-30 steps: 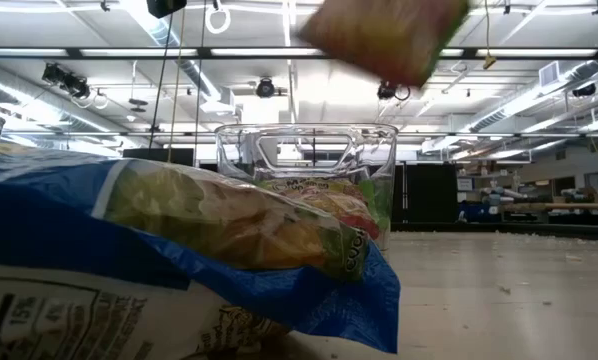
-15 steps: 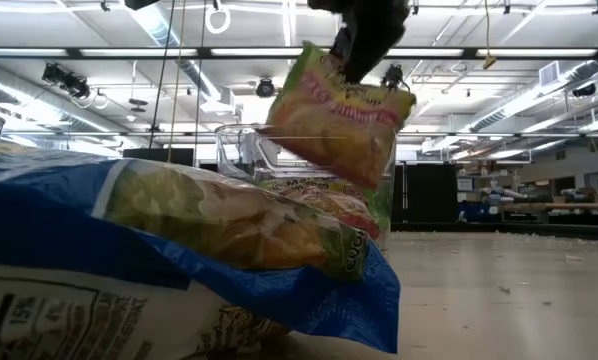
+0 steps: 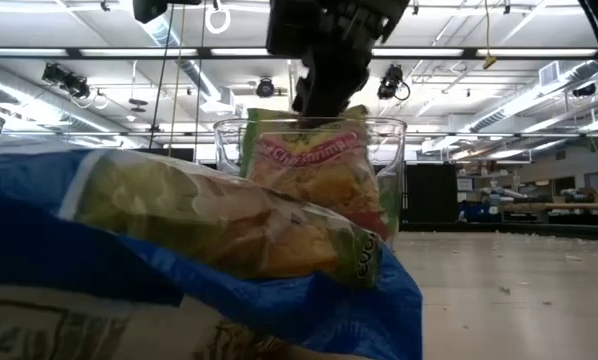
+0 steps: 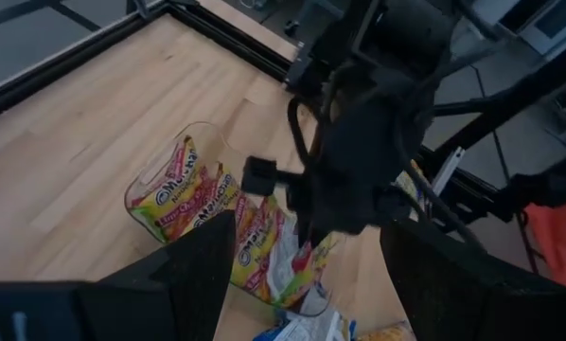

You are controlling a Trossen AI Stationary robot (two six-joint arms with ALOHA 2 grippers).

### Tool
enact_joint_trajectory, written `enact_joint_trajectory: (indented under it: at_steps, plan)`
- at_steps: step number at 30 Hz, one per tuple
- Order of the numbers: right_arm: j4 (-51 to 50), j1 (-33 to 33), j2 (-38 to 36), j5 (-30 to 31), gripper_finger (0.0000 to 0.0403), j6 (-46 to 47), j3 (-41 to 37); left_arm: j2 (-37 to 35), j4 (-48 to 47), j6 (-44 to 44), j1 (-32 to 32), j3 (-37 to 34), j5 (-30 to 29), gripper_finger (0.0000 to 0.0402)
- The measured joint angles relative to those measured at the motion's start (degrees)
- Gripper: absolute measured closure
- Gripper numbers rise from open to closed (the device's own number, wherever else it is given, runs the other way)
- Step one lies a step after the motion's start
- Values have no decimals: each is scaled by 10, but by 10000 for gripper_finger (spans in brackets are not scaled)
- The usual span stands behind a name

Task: Sort Maruchan noodles
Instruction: Put the green noodle pack into the center transparent bin, then adjust the green noodle pack

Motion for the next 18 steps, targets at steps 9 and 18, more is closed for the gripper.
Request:
enact_joint_trajectory:
  at_steps: [9,18]
  plan:
    - [-17,-33,-74,150,247,51,13,0,-7,26,9,0,30,134]
    - [-12,-85,-4,37,258,89,12,0,-7,44,9,0,29,134]
